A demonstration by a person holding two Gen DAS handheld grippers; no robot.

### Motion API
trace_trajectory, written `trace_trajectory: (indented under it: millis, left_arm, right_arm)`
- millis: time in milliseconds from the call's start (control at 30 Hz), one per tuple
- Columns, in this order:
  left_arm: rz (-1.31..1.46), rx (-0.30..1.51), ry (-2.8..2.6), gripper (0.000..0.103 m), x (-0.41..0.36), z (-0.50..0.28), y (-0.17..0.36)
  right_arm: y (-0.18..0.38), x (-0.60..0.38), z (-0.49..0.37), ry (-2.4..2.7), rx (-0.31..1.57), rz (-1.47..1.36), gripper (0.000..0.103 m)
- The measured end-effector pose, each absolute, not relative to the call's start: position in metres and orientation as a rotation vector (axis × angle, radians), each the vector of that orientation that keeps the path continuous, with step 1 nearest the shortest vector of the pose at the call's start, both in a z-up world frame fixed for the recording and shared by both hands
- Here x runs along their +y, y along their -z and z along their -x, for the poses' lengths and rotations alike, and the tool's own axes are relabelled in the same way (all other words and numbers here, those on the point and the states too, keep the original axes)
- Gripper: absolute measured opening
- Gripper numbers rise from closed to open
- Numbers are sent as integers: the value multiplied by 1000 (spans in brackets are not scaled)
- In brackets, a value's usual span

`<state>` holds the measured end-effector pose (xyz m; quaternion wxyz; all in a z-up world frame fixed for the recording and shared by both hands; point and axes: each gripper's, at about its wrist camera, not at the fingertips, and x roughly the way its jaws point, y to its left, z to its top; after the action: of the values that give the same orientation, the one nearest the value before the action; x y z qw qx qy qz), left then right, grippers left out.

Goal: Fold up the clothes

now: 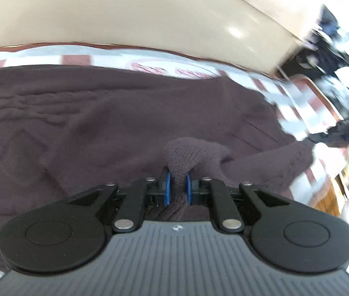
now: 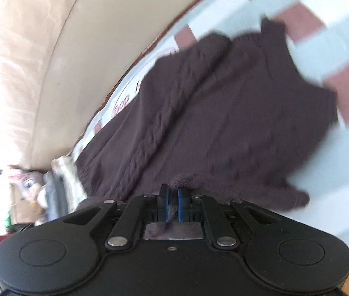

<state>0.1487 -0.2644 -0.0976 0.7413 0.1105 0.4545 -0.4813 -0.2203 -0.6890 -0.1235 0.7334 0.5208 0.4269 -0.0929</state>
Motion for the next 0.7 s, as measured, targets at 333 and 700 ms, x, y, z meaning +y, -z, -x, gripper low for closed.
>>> trace_trajectory:
  millis: [333,700]
  left_arm:
    - [-341,804,951,55,-264,-159,102]
    - [-409,770,1191,73,-286,-147,88]
  right_arm:
    - [141,-679,196,464,740,-1275,25]
    - [136,-648,190,473,880,-1222,53]
